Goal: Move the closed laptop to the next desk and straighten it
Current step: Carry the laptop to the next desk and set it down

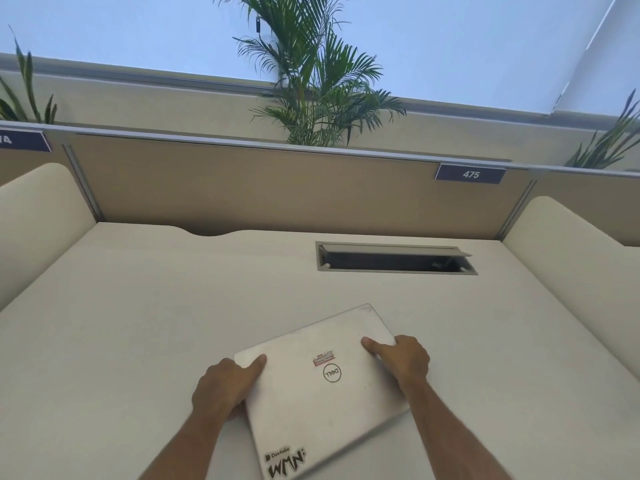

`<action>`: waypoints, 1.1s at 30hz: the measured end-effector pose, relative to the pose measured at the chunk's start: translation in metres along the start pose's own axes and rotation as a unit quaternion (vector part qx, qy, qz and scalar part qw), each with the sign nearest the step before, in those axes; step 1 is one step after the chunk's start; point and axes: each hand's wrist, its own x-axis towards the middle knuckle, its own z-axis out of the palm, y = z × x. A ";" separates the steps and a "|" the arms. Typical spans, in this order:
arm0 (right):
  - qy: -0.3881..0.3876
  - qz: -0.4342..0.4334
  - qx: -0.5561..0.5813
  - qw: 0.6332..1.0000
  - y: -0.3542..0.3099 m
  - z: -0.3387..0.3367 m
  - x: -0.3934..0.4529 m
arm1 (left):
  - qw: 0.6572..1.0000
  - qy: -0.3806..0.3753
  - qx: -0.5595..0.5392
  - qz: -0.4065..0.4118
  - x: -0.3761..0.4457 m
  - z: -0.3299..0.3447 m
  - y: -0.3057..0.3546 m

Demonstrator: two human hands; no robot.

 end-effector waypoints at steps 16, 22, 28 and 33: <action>0.020 -0.007 -0.024 1.000 0.006 0.008 0.006 | 0.992 0.044 0.118 0.030 0.005 0.003 -0.001; 0.052 -0.076 -0.046 0.995 0.029 -0.007 0.017 | 0.980 0.113 0.126 0.107 0.011 -0.005 -0.018; 0.109 -0.107 -0.101 0.983 0.084 -0.031 0.030 | 0.929 0.209 0.143 0.272 0.023 -0.009 -0.057; 0.074 -0.109 -0.229 0.964 0.128 -0.031 0.029 | 0.932 0.179 0.171 0.266 0.020 -0.003 -0.079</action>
